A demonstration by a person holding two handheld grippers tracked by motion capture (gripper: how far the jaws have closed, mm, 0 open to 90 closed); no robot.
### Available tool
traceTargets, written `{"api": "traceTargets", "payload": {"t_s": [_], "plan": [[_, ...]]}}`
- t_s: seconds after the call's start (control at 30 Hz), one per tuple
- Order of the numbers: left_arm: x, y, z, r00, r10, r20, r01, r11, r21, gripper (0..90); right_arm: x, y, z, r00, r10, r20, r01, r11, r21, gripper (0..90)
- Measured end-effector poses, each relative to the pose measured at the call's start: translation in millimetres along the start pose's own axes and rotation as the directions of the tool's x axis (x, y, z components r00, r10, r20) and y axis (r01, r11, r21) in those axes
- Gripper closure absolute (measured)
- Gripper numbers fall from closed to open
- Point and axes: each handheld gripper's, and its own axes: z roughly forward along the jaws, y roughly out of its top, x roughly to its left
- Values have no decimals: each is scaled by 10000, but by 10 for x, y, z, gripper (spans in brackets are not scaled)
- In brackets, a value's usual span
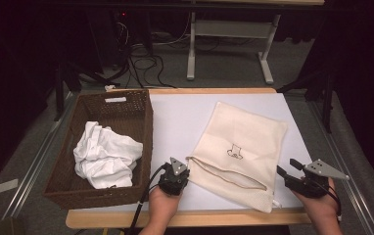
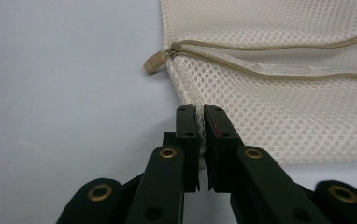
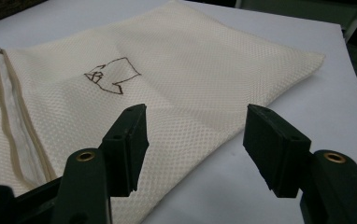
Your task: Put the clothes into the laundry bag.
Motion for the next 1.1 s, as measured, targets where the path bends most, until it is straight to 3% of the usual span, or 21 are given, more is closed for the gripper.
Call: {"api": "traceTargets", "payload": {"t_s": [0.17,0.43,0.63,0.73,0.87,0.97,1.1], "plan": [[39,0,-4,9996,-264,93,263,9996,37,844,18,-4,12,9999,-20,-103,21,10000,39,412],[65,-11,-22,9989,-176,-426,177,9998,20,819,7,-16,66,9998,106,-180,-103,9997,209,416],[45,3,-70,9991,-5,-417,-5,9997,-241,590,34,-11,71,9995,43,-325,-35,9997,251,403],[-18,21,-137,9994,291,-172,-303,9966,-762,470,59,-4,78,9994,-16,-352,25,9997,228,359],[-102,33,-184,9971,733,-183,-750,9901,-1189,307,93,10,75,9996,13,-268,-8,9998,178,285],[-145,43,-200,9962,874,34,-863,9891,-1195,170,130,26,40,9999,33,-152,-32,10000,33,239],[-179,43,-214,9950,991,135,-967,9879,-1212,90,175,29,-16,9998,196,-50,-196,9997,-127,197]]}}
